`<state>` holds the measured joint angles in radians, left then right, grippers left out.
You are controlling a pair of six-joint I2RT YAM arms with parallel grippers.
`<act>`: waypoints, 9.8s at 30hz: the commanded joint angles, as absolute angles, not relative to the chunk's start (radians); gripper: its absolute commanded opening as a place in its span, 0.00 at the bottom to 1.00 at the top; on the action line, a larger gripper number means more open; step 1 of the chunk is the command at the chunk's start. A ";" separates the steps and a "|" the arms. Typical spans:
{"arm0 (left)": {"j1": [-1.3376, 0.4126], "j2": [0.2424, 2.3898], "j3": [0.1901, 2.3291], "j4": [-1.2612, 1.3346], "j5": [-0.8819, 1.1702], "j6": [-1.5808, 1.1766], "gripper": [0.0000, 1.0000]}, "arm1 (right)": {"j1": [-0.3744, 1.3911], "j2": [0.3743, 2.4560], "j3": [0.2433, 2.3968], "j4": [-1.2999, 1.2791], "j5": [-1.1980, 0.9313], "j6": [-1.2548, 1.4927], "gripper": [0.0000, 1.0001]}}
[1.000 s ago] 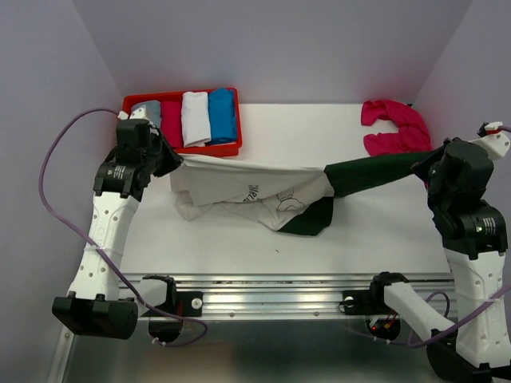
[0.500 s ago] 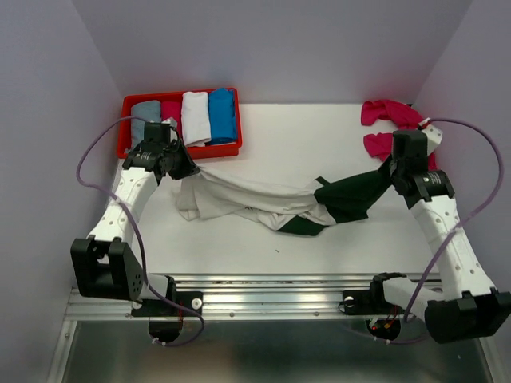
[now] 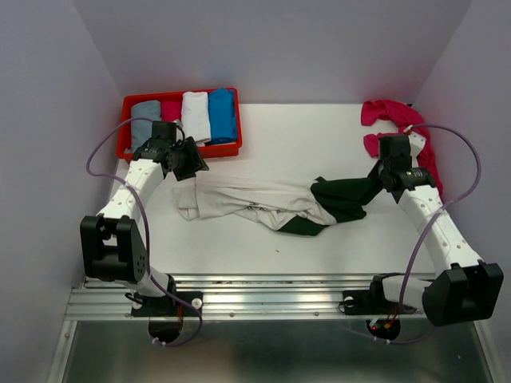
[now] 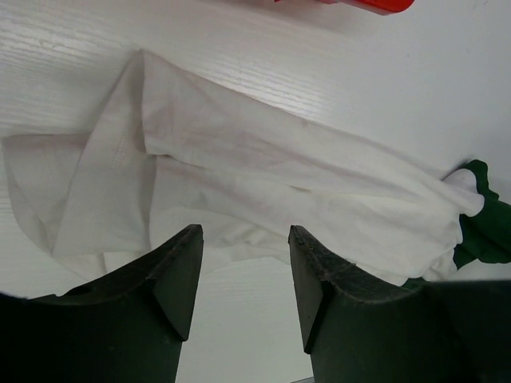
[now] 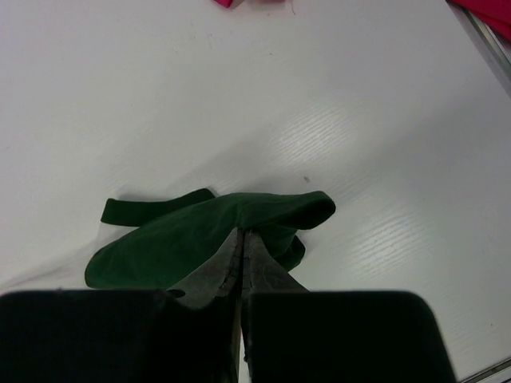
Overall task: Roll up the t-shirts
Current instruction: Flatten out the T-shirt at the center of the board.
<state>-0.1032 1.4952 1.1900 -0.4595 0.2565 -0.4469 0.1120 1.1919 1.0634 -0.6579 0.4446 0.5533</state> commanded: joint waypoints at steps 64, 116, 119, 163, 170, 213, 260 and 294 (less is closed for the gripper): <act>0.028 1.658 2.291 -0.534 0.532 -0.545 0.00 | 0.031 1.163 1.923 -0.672 0.587 0.365 0.01; -0.152 1.589 1.135 -0.405 0.028 -0.528 0.43 | 0.031 1.348 1.068 -0.503 0.425 0.557 0.01; -0.166 1.632 1.138 -0.387 0.017 -0.531 0.45 | 0.031 1.341 1.063 -0.505 0.428 0.552 0.01; -0.212 1.735 1.141 -0.403 -0.072 -0.525 0.20 | 0.031 1.322 1.037 -0.503 0.403 0.561 0.01; -0.218 1.715 1.152 -0.411 -0.060 -0.518 0.27 | 0.031 1.322 1.034 -0.503 0.397 0.564 0.01; 0.136 1.466 1.905 -0.542 0.639 -0.548 0.00 | 0.021 1.247 1.903 -0.767 0.617 0.402 0.01; 0.224 1.092 2.017 -0.189 0.897 -0.831 0.00 | 0.021 0.991 2.467 -0.697 0.620 0.287 0.01; 0.221 1.077 1.200 -0.285 0.560 -0.569 0.00 | 0.200 1.495 1.855 -0.416 0.720 0.121 0.01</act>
<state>0.2157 1.0660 1.2884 -0.3336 0.6563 -0.6361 0.2184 1.4174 1.8969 -0.5068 0.7544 0.1268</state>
